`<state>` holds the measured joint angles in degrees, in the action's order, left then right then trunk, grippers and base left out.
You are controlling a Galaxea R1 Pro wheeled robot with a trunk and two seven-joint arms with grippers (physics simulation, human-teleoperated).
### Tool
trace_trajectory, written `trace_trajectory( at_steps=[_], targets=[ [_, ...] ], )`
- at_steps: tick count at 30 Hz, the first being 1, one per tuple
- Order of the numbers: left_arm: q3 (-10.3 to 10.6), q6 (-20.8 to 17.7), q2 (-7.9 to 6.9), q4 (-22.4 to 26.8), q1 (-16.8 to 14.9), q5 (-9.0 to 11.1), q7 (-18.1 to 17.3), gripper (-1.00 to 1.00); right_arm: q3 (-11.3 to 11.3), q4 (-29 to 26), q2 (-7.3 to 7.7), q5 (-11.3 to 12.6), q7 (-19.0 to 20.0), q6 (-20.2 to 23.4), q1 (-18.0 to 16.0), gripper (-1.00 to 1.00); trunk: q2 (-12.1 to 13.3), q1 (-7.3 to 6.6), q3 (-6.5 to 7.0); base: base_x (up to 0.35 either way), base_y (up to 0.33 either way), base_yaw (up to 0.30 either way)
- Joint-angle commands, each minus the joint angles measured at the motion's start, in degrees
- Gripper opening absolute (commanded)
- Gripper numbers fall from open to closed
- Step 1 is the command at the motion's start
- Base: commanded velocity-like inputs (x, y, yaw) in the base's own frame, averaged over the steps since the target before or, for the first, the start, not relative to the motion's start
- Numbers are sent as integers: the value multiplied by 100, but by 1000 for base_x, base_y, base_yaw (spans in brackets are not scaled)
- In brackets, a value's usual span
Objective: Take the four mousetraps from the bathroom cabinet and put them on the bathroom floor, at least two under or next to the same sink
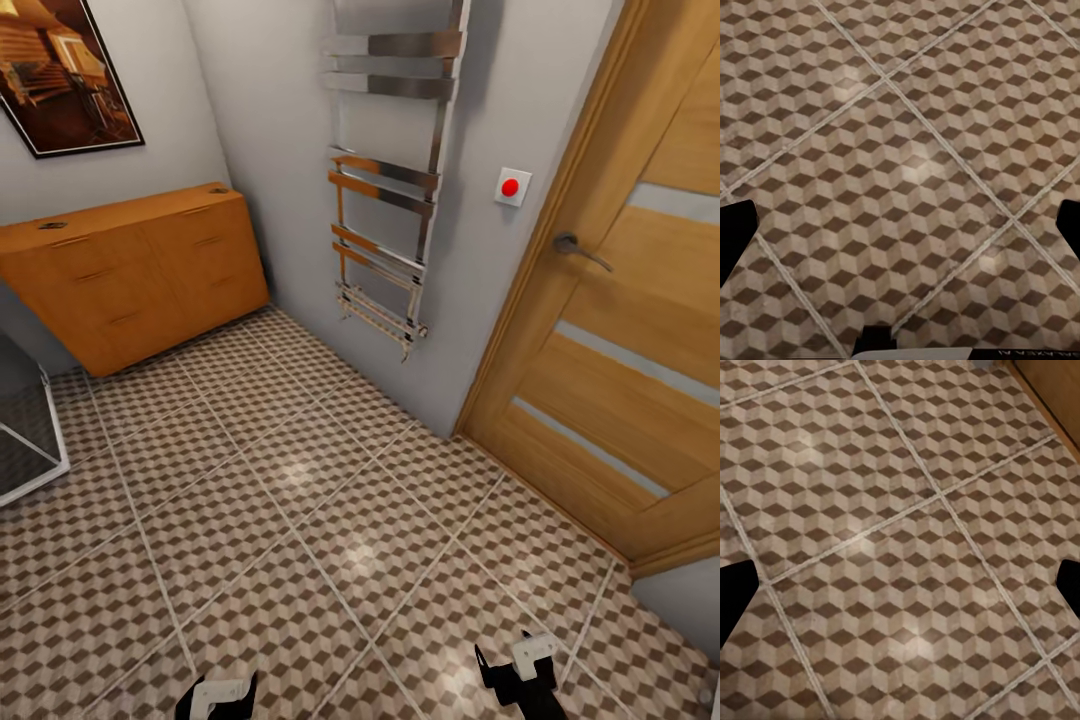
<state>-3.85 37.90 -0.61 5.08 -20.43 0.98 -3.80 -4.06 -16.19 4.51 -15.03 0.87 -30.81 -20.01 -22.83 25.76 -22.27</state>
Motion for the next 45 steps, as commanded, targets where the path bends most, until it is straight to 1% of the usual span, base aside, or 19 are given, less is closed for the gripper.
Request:
trace_trajectory(
  at_steps=[1, 45],
  targets=[
    [-37, 16, 0, -7, -5, 9, -41, 100, -43, 2, -3, -52, 9, -21, -3, 100, -9, 3, -12, 0, 0, 200],
    [-37, 16, 4, -11, -5, 8, -42, 100, -43, 2, -3, -51, 9, -21, -3, 100, -9, 3, -162, 0, 0, 198]
  ],
)
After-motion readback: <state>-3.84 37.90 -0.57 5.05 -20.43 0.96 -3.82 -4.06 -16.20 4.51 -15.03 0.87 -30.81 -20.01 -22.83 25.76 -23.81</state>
